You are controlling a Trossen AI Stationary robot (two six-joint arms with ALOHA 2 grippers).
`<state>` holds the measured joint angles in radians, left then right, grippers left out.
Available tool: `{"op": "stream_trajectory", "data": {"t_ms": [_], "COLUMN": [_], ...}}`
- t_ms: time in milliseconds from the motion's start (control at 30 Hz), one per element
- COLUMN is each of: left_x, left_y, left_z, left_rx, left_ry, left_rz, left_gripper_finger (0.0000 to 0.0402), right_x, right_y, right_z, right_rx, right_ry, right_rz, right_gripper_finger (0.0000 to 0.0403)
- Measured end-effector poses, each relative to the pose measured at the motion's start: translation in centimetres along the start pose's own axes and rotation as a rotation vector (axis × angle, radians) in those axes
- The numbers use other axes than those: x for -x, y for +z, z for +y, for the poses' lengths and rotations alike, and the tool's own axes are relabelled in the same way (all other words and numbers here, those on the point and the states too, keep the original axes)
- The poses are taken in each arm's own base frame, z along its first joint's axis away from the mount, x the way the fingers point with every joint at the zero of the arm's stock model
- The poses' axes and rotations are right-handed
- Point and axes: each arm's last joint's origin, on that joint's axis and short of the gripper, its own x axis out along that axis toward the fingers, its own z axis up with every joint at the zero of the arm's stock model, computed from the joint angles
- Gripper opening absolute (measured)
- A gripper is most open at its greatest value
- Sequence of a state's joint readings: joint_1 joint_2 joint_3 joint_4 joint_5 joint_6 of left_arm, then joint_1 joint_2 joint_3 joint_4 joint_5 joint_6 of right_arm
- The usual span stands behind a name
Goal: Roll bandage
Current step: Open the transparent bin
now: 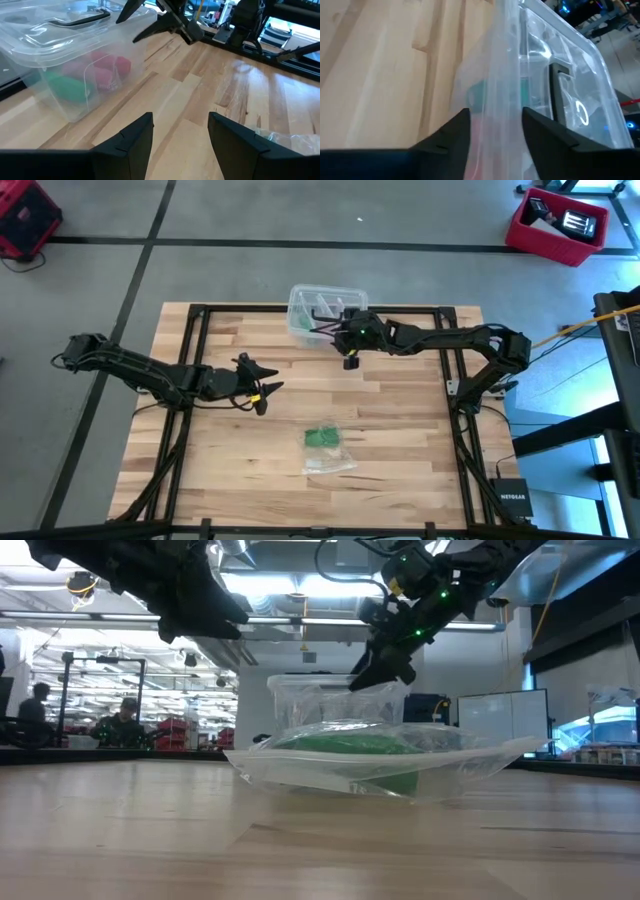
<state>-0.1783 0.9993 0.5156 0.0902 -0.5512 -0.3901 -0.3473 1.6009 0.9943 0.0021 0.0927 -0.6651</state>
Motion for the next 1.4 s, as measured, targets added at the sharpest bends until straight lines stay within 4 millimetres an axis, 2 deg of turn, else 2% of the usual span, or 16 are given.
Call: {"op": "stream_trajectory", "data": {"t_ms": [233, 467, 733, 1033, 1167, 1400], "left_x": [0.0, 0.0, 0.0, 0.0, 0.0, 0.0], "left_y": [0.0, 0.0, 0.0, -0.1, -0.1, -0.4], "left_z": [0.0, 0.0, 0.0, 0.0, 0.1, 0.2], "left_rx": [0.0, -0.005, -0.006, -0.008, -0.011, -0.021], "left_ry": [0.0, 0.001, 0.002, 0.002, 0.005, 0.014], "left_rz": [0.0, 0.002, 0.003, 0.006, 0.011, 0.033], "left_gripper_finger": [0.0182, 0.0182, 0.0182, 0.0182, 0.0182, 0.0182], "right_x": [0.0, 0.7, 2.1, 2.2, 2.3, 2.8], "right_y": [0.0, 0.4, 2.4, 2.6, 3.3, 4.8], "right_z": [-0.1, 0.0, -0.9, -0.8, -0.4, 0.9], "right_rx": [-0.007, -0.02, -0.094, -0.176, -0.131, -0.009], "right_ry": [-0.037, -0.043, -0.065, 0.003, -0.048, -0.107], "right_rz": [0.016, 0.019, -0.017, -0.04, -0.056, -0.067], "right_gripper_finger": [0.0083, 0.0081, 0.0099, 0.009, 0.0073, 0.0083]}}
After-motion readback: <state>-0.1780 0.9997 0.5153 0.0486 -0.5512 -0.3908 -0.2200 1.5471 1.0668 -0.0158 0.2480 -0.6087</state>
